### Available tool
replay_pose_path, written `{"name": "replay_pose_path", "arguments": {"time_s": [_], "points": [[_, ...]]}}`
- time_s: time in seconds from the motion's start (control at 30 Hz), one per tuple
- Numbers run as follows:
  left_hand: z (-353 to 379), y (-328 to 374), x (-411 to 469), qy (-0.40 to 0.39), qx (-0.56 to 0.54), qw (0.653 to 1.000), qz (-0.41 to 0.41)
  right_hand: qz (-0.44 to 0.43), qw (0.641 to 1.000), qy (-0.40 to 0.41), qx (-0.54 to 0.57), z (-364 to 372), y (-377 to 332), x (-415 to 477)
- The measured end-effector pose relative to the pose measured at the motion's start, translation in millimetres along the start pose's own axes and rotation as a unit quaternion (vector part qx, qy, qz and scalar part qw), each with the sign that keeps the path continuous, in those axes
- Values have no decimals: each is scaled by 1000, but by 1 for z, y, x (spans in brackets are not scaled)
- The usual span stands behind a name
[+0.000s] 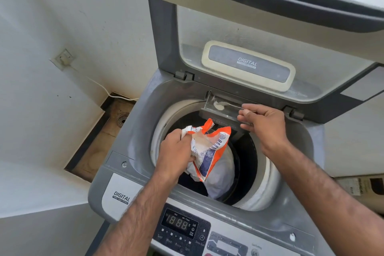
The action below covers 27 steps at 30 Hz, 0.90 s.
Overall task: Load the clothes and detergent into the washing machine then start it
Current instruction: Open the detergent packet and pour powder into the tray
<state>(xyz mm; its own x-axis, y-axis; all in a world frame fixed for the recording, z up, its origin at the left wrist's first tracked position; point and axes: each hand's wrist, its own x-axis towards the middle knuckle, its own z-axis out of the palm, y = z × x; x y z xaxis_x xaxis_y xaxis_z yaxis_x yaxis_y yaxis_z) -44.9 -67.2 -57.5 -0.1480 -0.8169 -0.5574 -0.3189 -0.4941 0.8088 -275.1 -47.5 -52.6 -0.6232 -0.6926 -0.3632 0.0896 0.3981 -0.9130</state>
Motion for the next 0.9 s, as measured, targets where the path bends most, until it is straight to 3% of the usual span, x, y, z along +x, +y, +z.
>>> {"name": "replay_pose_path", "arguments": {"time_s": [0.33,0.57,0.73,0.8,0.9], "points": [[7,5,-3,-8,16,1000,-4,-46,994,-23,95,-28,-30,-23],[12,4,-2,-2,11,1000,-4,-119,983,-128,-62,-20,-25,-51],[14,7,-4,0,11,1000,10,-237,923,-163,-257,4,0,-69],[13,8,-5,-5,20,1000,13,-248,915,-162,-272,9,5,-73],[11,6,-5,4,36,999,8,-224,932,-140,-246,8,2,-75]]}}
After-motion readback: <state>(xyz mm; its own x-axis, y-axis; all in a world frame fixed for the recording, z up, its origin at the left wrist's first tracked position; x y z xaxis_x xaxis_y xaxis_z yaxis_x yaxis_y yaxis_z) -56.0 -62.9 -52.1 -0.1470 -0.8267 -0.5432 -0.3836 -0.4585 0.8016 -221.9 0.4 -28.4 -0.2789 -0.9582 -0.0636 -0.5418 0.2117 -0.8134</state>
